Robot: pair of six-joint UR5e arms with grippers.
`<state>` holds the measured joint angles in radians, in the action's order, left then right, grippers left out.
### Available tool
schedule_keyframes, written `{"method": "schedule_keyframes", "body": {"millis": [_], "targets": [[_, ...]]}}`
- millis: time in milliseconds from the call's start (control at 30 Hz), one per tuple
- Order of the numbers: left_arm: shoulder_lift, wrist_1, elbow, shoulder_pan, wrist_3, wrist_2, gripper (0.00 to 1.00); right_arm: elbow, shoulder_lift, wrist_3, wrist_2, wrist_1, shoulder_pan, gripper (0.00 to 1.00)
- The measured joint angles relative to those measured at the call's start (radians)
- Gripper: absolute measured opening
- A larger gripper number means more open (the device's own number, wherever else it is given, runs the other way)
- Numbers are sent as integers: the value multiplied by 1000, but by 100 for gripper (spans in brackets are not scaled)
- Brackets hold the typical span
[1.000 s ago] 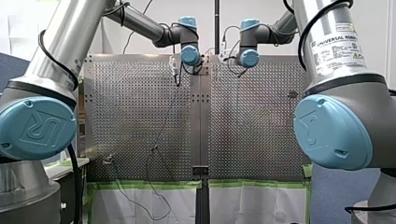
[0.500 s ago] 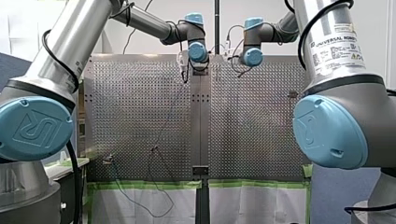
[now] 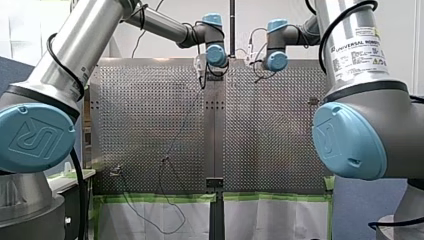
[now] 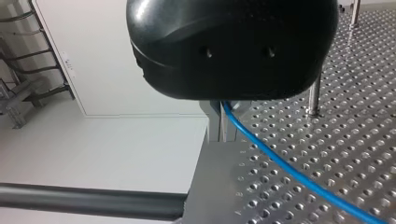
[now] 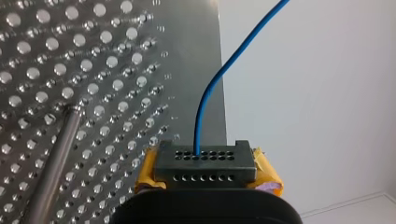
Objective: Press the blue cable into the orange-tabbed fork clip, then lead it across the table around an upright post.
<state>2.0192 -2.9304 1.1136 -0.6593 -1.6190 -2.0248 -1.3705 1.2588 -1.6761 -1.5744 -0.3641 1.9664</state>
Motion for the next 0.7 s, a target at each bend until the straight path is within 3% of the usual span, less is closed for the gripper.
{"method": "schedule_keyframes", "body": {"millis": [500,700], "targets": [[96,-86,-121,-53,46,-7,2,0,15,-40,34,9,-50,0],[126,-104,-167,-71,52,-14,2,-6,18,-46,40,15,-68,0]]}}
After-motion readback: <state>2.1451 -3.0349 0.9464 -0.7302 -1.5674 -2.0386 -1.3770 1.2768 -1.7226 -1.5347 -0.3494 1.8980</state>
